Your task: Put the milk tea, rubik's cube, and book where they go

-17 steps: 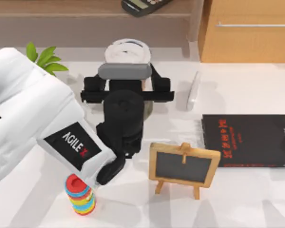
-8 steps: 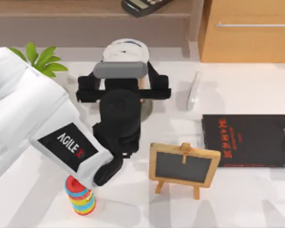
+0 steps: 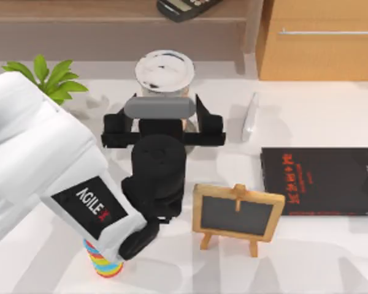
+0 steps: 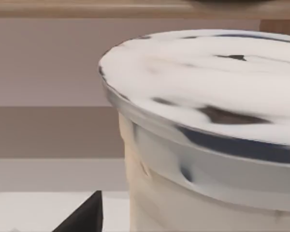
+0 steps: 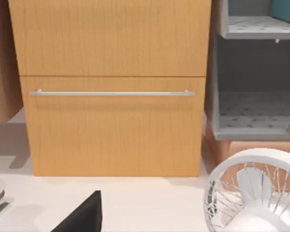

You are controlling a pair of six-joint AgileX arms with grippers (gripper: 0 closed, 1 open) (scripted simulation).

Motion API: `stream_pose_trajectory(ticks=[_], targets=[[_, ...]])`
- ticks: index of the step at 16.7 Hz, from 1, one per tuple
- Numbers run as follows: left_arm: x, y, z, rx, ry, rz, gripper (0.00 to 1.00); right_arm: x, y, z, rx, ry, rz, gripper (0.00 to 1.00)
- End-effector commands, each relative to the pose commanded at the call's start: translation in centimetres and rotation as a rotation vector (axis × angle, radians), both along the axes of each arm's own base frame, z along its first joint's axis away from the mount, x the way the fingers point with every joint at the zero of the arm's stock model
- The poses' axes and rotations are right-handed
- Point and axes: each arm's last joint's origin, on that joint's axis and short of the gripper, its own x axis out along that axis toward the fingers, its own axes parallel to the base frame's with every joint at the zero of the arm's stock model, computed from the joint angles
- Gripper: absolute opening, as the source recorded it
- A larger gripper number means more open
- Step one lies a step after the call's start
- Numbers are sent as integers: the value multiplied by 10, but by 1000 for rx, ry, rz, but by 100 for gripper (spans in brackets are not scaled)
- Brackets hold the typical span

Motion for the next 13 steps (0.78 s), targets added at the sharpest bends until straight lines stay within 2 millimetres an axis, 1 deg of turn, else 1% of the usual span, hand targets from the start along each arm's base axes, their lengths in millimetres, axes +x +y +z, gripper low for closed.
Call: stream_pose_trajectory(ticks=[5, 9, 13], targets=[[-1, 6, 7, 2, 9, 16, 100, 0, 0, 0, 0, 0, 0, 100], [-8, 9, 24, 15, 13, 26, 100, 0, 0, 0, 0, 0, 0, 100], [-16, 5, 43, 12, 9, 19, 100, 0, 0, 0, 0, 0, 0, 100]])
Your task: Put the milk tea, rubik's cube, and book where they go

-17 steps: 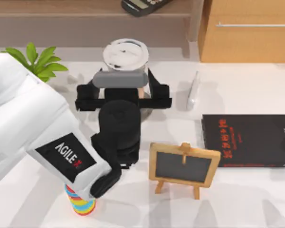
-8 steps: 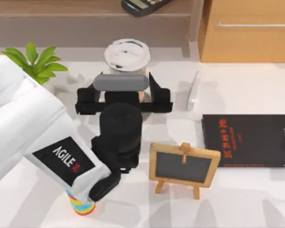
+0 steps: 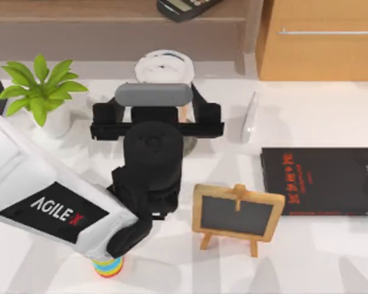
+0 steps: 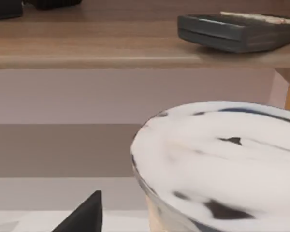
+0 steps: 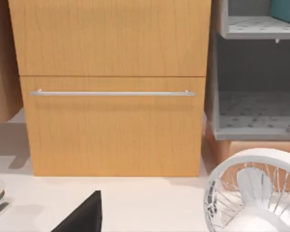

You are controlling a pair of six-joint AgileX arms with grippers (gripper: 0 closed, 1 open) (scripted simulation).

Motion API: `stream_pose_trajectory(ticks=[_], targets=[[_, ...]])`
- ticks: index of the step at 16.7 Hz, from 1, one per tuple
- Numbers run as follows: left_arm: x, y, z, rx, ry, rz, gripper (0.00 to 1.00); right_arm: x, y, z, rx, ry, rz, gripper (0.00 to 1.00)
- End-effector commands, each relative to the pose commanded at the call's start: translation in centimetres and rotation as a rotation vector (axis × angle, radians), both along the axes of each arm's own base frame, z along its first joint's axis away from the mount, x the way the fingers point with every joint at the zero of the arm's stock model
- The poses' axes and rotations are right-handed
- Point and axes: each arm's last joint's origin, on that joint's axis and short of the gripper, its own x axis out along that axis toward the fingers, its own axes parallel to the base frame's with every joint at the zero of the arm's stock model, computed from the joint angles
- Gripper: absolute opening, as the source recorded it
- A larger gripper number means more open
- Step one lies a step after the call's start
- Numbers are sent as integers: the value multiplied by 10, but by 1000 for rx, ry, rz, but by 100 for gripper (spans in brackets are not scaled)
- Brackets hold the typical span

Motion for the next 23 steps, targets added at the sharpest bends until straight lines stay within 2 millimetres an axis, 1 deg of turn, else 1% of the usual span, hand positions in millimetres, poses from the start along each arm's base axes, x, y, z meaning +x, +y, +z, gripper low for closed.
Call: stream_pose_trajectory(ticks=[2, 7, 9, 11, 13, 14, 16, 18, 19, 21, 23], targets=[[-2, -3, 8, -12, -9, -15, 100, 0, 0, 0, 0, 0, 0, 100], [-1, -2, 7, -11, -9, -11, 100, 0, 0, 0, 0, 0, 0, 100], [5, -4, 17, -12, -21, -13, 100, 0, 0, 0, 0, 0, 0, 100], [21, -3, 35, -1, -32, -8, 100, 0, 0, 0, 0, 0, 0, 100], [46, 4, 55, 35, -27, 9, 100, 0, 0, 0, 0, 0, 0, 100], [61, 10, 65, 62, -14, 22, 100, 0, 0, 0, 0, 0, 0, 100], [94, 31, 84, 132, 37, 54, 100, 0, 0, 0, 0, 0, 0, 100], [126, 64, 102, 209, 127, 92, 100, 0, 0, 0, 0, 0, 0, 100], [141, 84, 109, 245, 185, 111, 100, 0, 0, 0, 0, 0, 0, 100], [165, 130, 121, 299, 328, 146, 100, 0, 0, 0, 0, 0, 0, 100], [179, 183, 126, 321, 502, 180, 100, 0, 0, 0, 0, 0, 0, 100]])
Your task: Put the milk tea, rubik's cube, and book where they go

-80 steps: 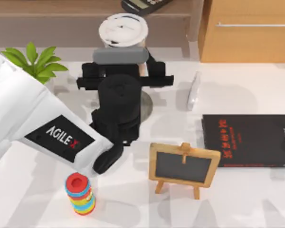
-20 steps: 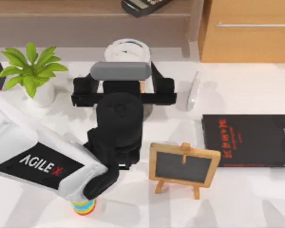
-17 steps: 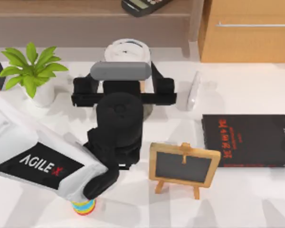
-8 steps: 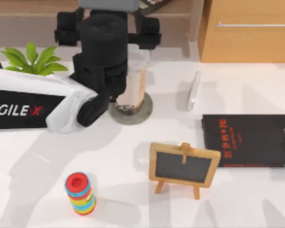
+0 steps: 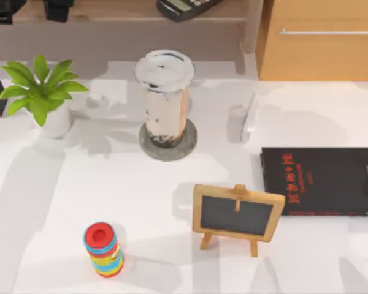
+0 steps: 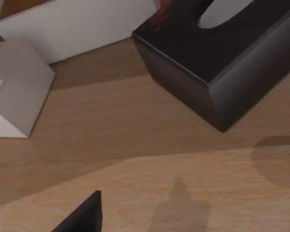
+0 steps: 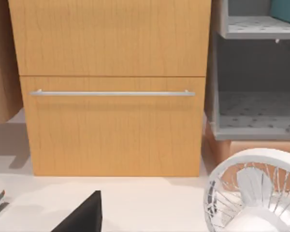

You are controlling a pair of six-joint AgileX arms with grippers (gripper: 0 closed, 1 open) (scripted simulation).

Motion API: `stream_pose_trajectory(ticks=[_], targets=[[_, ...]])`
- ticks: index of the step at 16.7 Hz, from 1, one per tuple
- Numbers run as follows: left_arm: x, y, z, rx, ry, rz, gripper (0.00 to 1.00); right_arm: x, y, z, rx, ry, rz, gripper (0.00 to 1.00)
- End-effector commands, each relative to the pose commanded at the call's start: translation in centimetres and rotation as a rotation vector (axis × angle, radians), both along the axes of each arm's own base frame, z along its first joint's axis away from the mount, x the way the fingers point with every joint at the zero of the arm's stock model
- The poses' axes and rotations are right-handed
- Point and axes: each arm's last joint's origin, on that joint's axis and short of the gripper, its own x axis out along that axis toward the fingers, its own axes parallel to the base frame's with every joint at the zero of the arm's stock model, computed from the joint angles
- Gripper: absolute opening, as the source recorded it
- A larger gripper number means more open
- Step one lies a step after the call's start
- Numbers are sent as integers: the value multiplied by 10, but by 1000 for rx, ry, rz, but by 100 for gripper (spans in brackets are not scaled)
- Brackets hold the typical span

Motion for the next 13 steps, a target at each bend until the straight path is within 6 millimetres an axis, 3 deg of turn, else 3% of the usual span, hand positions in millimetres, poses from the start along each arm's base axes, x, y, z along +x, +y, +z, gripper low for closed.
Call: stream_pose_trajectory(ticks=[3, 7, 10, 13], targets=[[3, 83, -4, -46, 278, 105, 100, 0, 0, 0, 0, 0, 0, 100], [-20, 183, -25, -233, 626, 274, 100, 0, 0, 0, 0, 0, 0, 100], [-44, 235, -39, -402, 797, 389, 100, 0, 0, 0, 0, 0, 0, 100], [-63, 266, -44, -523, 877, 470, 100, 0, 0, 0, 0, 0, 0, 100]])
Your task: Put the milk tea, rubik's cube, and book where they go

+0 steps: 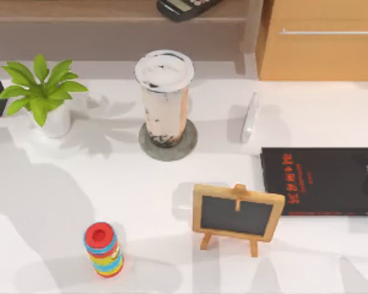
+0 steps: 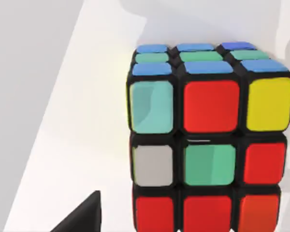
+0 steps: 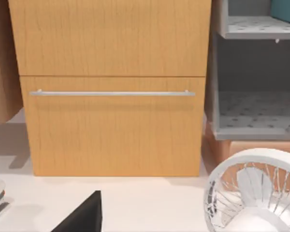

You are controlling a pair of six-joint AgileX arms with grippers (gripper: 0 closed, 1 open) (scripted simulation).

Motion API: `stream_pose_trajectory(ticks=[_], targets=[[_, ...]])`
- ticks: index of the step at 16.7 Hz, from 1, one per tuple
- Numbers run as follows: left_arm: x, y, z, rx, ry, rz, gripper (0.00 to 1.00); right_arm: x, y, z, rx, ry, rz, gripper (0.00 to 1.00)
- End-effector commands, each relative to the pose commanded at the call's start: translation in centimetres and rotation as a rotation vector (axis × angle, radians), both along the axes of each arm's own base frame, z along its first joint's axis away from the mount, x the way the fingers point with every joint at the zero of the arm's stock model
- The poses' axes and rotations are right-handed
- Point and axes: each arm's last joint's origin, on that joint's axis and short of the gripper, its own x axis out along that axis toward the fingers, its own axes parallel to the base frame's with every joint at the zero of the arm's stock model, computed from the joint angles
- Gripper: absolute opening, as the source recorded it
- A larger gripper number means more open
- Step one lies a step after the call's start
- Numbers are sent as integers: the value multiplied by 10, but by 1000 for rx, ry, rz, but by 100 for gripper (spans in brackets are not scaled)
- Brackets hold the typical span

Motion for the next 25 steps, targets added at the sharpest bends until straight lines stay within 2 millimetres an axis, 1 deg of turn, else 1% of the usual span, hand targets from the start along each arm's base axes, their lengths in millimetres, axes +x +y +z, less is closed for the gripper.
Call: stream_pose_trajectory(ticks=[2, 7, 9, 13, 14, 15, 18, 25], targets=[[-5, 7, -1, -23, 17, 29, 100, 0, 0, 0, 0, 0, 0, 100], [-5, 6, -1, -21, 16, 26, 100, 0, 0, 0, 0, 0, 0, 100], [-5, 7, -13, -25, 19, 29, 100, 0, 0, 0, 0, 0, 0, 100], [-4, 7, -50, -20, 12, 29, 100, 0, 0, 0, 0, 0, 0, 100], [-5, 7, -57, -22, 15, 29, 100, 0, 0, 0, 0, 0, 0, 100], [-5, 7, -60, -23, 16, 29, 100, 0, 0, 0, 0, 0, 0, 100], [-5, 7, -61, -23, 17, 29, 100, 0, 0, 0, 0, 0, 0, 100], [-5, 7, -61, -23, 17, 29, 47, 0, 0, 0, 0, 0, 0, 100]])
